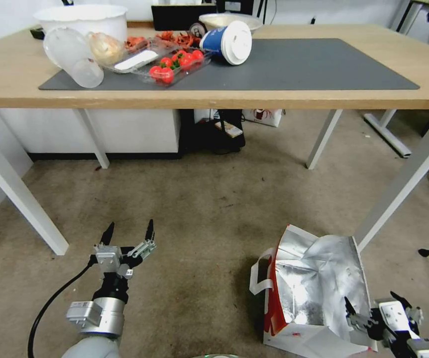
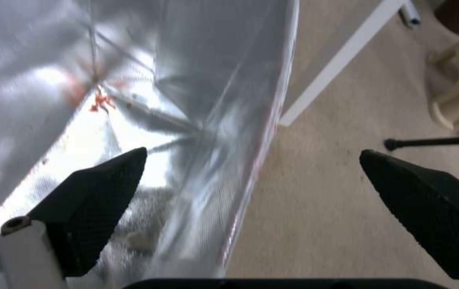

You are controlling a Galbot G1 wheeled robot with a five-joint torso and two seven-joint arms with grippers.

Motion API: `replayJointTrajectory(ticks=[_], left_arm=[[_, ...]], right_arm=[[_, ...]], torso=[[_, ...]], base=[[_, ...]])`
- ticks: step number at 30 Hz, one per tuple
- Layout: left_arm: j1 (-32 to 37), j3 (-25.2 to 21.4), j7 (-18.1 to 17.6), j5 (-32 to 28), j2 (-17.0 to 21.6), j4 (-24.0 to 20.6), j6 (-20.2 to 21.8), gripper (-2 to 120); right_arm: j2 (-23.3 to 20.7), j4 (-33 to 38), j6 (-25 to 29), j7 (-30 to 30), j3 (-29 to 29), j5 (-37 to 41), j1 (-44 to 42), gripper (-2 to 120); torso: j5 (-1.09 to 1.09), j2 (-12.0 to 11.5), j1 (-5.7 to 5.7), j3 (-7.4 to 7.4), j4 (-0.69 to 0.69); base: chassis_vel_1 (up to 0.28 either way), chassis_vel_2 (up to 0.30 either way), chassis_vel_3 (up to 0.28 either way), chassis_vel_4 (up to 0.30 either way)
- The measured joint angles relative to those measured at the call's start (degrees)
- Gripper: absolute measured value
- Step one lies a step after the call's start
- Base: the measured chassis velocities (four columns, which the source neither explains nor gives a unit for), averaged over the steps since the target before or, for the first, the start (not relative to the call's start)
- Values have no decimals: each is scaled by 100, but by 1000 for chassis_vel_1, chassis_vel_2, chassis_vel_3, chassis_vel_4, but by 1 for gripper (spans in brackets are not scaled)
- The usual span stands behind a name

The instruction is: Pick up the food delivery bag from the floor and place it on the table.

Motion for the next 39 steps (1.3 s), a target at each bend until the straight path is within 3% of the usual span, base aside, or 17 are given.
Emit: replayJointTrajectory(ticks=[20, 39], left_arm=[[81, -16, -61, 16, -56, 54, -109, 100], [9, -53, -137, -15, -50, 17, -91, 100]], right_arm=[[-76, -744, -102, -84, -210, 113, 637, 96], [-105, -874, -351, 80, -239, 304, 790, 30]], torso=[[0, 3, 1, 0, 0], [0, 4, 1, 0, 0]], base=[[0, 0, 0, 0], [0, 0, 0, 0]])
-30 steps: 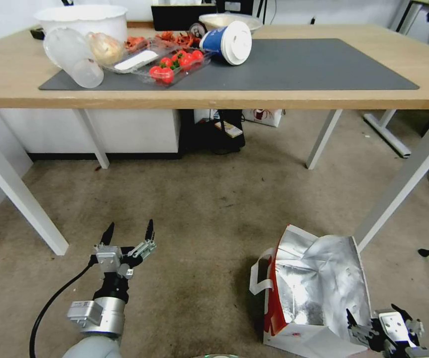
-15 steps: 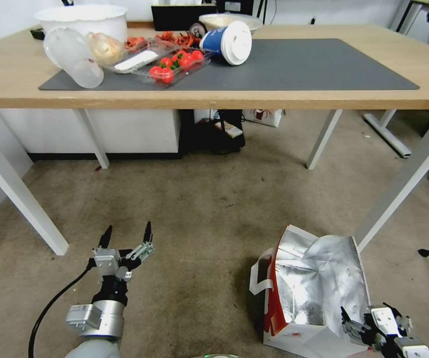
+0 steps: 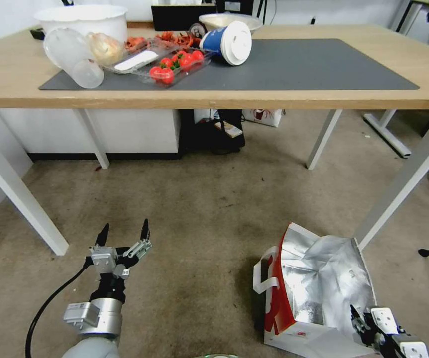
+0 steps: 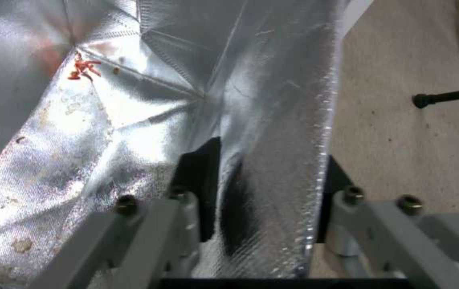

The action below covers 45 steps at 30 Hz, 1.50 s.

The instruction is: Pick up the food delivery bag from the floor and place it on the table.

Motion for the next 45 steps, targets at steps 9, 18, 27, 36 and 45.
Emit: replayJointTrajectory(ticks=[9, 18, 27, 36, 45], left_arm=[[-2, -12, -5, -14, 3, -29, 34, 100], [-3, -46, -31, -53, 31, -32, 35, 100], [3, -71, -66, -65, 42, -48, 35, 100], [-23, -67, -111, -61, 34, -45, 37, 100], [-55, -65, -138, -47, 46, -53, 90, 100]], right_arm=[[-26, 72, -25, 13, 24, 44, 14, 0], [-2, 79, -30, 16, 6, 46, 7, 0], [-2, 132, -36, 32, -12, 137, 13, 0], [-60, 216, 334, -91, 52, 384, 34, 0], [-436, 627, 866, -1129, 372, 721, 46, 0]], torso=[[0, 0, 0, 0, 0], [0, 0, 0, 0, 0], [0, 0, 0, 0, 0], [0, 0, 0, 0, 0], [1, 1, 0, 0, 0]], base=[[0, 0, 0, 0], [0, 0, 0, 0], [0, 0, 0, 0], [0, 0, 0, 0], [0, 0, 0, 0]])
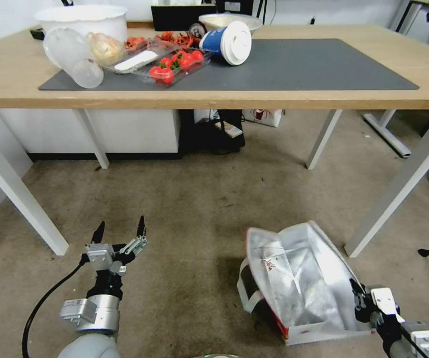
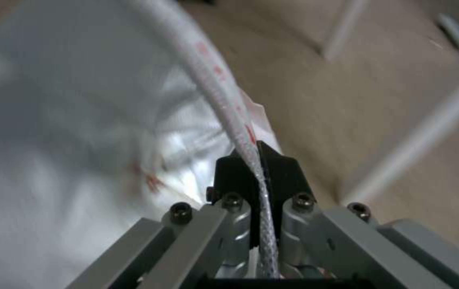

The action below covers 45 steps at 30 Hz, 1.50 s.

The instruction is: Pick up the food delivery bag from the floor and place it on the table.

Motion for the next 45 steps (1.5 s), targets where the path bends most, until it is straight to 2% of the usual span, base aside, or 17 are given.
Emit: replayJointTrajectory(ticks=[1, 2, 5, 6, 9, 10, 13, 15, 17, 18, 21, 22, 26, 27, 30, 39, 45], left_arm=[[0, 0, 0, 0, 0, 0, 0, 100], [-14, 0, -5, 1, 4, -1, 17, 100], [-40, 10, -9, 12, 8, -2, 49, 100], [-40, 10, -9, 12, 8, -2, 49, 100], [-50, 19, -12, 27, 1, -9, 63, 100], [-50, 19, -12, 27, 1, -9, 63, 100], [-46, 15, -13, 40, -19, -25, 70, 100], [-46, 15, -13, 40, -19, -25, 70, 100], [-35, -4, -13, 47, -32, -53, 84, 100], [-35, -4, -13, 47, -32, -53, 84, 100], [-29, -46, -31, 37, -30, -62, 87, 100], [-29, -46, -31, 37, -30, -62, 87, 100], [-29, -77, -42, 23, -25, -66, 95, 100], [-29, -77, -42, 23, -25, -66, 95, 100], [-29, -77, -54, 19, -49, -67, 100, 100], [-30, -103, -140, -99, -57, -141, 183, 100], [-20, -128, -187, -142, -61, -180, 237, 100]], right_arm=[[0, 0, 0, 0, 0, 0, 0, 0], [-155, 85, 22, -273, 94, 256, 11, 0], [-555, 281, -61, -564, 292, 1115, 28, 0], [-555, 281, -61, -564, 292, 1115, 28, 0], [-1049, 465, -287, -691, 606, 2062, 30, 0], [-1049, 465, -287, -691, 606, 2062, 30, 0], [-1575, 644, -495, -732, 923, 2959, -37, 0], [-1575, 644, -495, -732, 923, 2959, -37, 0], [-2103, 742, -684, -722, 1162, 3861, -82, 0], [-2103, 742, -684, -722, 1162, 3861, -82, 0], [-2568, 748, -918, -626, 1293, 4625, -10, 0], [-2568, 748, -918, -626, 1293, 4625, -10, 0], [-3096, 749, -1302, -323, 1528, 5868, 143, 0], [-3096, 749, -1302, -323, 1528, 5868, 143, 0], [-3446, 706, -1619, -122, 1716, 6864, 203, 0], [-3792, 479, -1870, -551, 1834, 7505, 253, 0], [-3867, 522, -1940, -518, 1755, 7639, 405, 0]], torso=[[0, 0, 0, 0, 0], [0, 0, 0, 0, 0], [0, 0, 0, 0, 0], [0, 0, 0, 0, 0], [0, 0, 1, 0, 0], [0, 0, 1, 0, 0], [-1, 0, 1, 0, 0], [-1, 0, 1, 0, 0], [-1, 0, 0, 0, 0], [-1, 0, 0, 0, 0], [1, 0, 0, 0, 1], [1, 0, 0, 0, 1], [0, 0, 0, 0, 1], [0, 0, 0, 0, 1], [-1, 0, 0, 0, 1], [0, 0, 0, 1, 0], [-1, 0, 0, 0, 0]], base=[[0, 0, 0, 0], [0, 0, 0, 0], [0, 0, 0, 0], [0, 0, 0, 0], [0, 0, 0, 0], [0, 0, 0, 0], [0, 0, 0, 0], [0, 0, 0, 0], [0, 0, 0, 0], [0, 0, 0, 0], [0, 0, 0, 0], [0, 0, 0, 0], [0, 0, 0, 0], [0, 0, 0, 0], [0, 0, 0, 0], [0, 0, 0, 0], [0, 0, 0, 0]])
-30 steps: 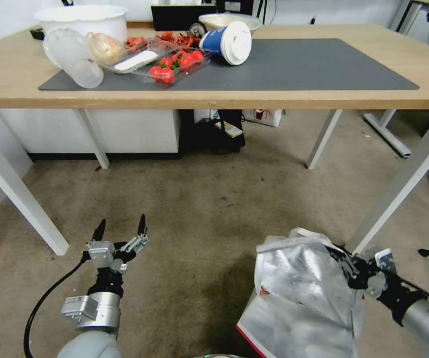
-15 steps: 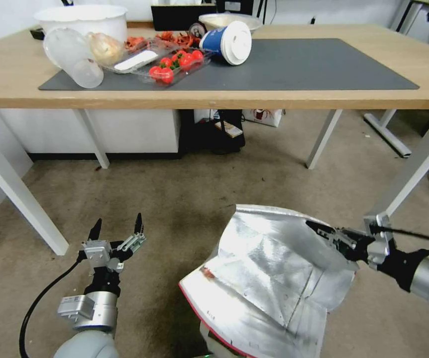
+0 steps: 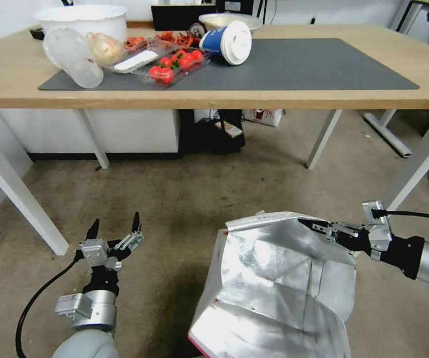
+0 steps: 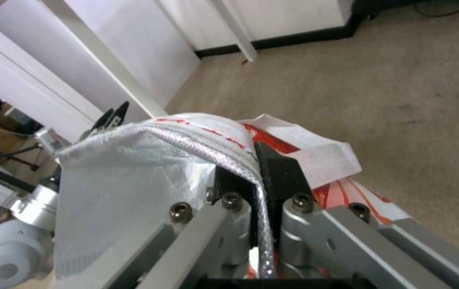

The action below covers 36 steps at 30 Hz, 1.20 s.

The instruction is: Pick up the food delivery bag from the floor and place it on the table.

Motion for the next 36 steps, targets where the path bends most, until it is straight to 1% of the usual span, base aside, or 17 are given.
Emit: replayJointTrajectory(ticks=[12, 20, 25, 30, 36], left_arm=[[17, -59, -38, -10, 1, -62, 74, 100], [32, -63, -44, 40, -14, -97, 116, 100], [38, -55, -82, 91, -41, -101, 125, 100], [40, -26, -98, 115, -71, -99, 89, 100], [63, -18, -82, 67, -80, -115, -75, 100]], right_arm=[[-69, 144, -121, 243, -424, 175, 348, 0], [-51, 136, -129, 241, -628, 37, 464, 0], [-55, 104, -129, 188, -656, -38, 478, 0], [-62, 64, -129, 170, -681, -71, 503, 0], [-42, 64, -117, 90, -727, -202, 513, 0]], torso=[[0, 0, 0, 0, 0], [0, 0, 0, 0, 0], [0, 0, 0, 0, 0], [0, 0, 0, 0, 0], [0, 4, 0, 0, 0]], base=[[0, 0, 0, 0], [0, 0, 0, 0], [0, 0, 0, 0], [0, 0, 0, 0], [0, 0, 0, 0]])
